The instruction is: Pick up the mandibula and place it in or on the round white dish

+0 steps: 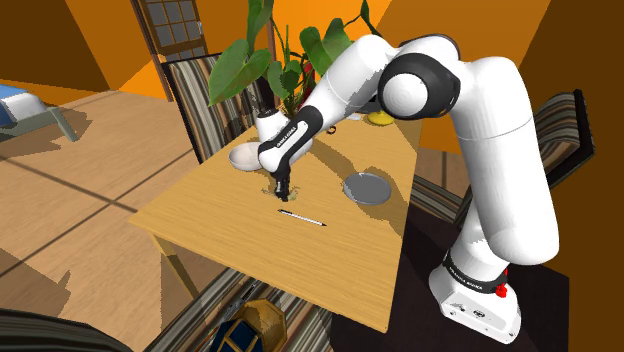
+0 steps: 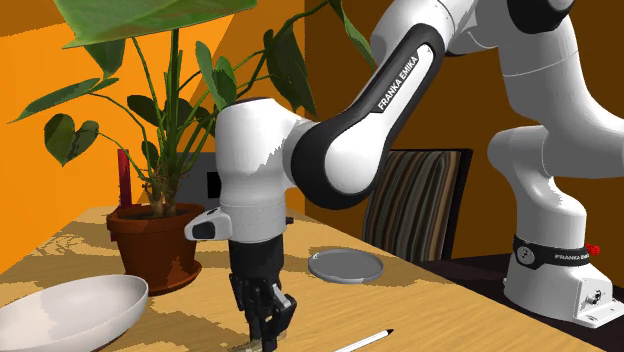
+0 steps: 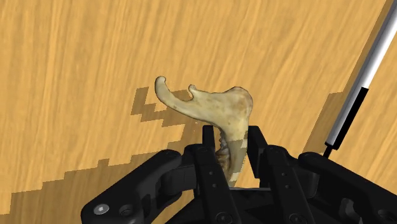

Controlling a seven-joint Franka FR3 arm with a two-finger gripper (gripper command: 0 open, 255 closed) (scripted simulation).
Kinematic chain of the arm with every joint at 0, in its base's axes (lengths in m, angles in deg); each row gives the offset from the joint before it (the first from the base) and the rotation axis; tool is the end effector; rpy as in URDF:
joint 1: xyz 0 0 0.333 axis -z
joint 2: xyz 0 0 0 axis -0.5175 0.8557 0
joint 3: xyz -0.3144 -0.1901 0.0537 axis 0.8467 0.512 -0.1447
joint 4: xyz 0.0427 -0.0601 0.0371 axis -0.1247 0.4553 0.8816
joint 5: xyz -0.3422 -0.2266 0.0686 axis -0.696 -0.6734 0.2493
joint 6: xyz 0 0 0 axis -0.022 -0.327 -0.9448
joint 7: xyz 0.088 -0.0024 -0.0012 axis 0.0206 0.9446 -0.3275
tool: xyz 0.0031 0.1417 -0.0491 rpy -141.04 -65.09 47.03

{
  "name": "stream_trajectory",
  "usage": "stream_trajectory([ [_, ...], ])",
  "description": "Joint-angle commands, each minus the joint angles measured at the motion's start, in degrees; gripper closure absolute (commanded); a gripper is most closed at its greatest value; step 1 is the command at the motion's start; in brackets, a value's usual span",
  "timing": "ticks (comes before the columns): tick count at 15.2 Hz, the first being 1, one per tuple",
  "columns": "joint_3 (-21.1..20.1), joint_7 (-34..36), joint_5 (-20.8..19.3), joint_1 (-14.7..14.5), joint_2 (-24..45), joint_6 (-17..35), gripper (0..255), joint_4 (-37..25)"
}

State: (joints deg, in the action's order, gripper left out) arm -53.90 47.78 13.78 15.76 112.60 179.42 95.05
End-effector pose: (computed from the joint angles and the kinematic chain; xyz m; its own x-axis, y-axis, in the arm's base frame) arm 0.6618 0.0785 0.1987 0.8393 0.5385 -0.0745 0.5416 -0.8402 0.0280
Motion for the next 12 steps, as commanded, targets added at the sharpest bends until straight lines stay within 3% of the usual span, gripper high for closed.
stream_trajectory([
  [1, 0.23, 0.02, -0.08, 0.18, 0.3, 0.06, 255, 0.03],
  [12, 0.81, 0.42, -0.97, -0.39, -5.01, -5.41, 255, -0.17],
])
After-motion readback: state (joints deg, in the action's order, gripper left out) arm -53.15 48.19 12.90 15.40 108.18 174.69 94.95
